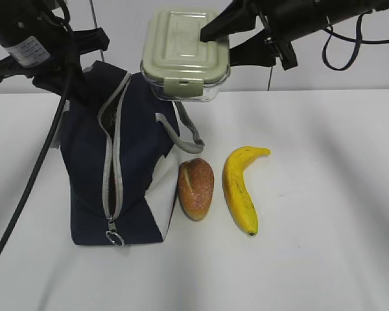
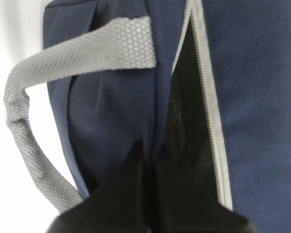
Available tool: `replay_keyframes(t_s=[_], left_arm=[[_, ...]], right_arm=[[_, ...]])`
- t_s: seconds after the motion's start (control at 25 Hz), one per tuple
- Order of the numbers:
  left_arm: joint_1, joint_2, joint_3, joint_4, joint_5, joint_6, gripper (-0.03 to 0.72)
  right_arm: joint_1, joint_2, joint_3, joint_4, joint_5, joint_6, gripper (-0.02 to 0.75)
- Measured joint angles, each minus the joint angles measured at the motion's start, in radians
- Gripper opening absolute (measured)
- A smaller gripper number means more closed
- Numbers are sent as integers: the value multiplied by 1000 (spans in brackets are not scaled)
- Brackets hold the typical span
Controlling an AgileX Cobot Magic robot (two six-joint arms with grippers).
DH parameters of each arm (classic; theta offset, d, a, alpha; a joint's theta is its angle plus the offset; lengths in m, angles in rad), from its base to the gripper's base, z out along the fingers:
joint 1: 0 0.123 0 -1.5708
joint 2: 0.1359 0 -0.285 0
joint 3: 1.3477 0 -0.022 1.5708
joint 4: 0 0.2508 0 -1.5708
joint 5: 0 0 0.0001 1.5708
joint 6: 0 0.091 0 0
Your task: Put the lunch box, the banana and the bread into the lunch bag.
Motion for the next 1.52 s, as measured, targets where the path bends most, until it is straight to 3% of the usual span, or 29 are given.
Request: replay_keyframes(t_s=[0.8, 1.12, 1.52], left_arm=[[0, 0, 0, -5, -8, 1, -1], [0, 0, 0, -7, -11, 3, -1], [0, 0, 0, -7, -15, 3, -1]], right_arm=[[175, 43, -2, -39, -103, 79, 404], [178, 61, -4, -177, -127, 147, 403], [196, 135, -4, -177, -137, 178, 403]])
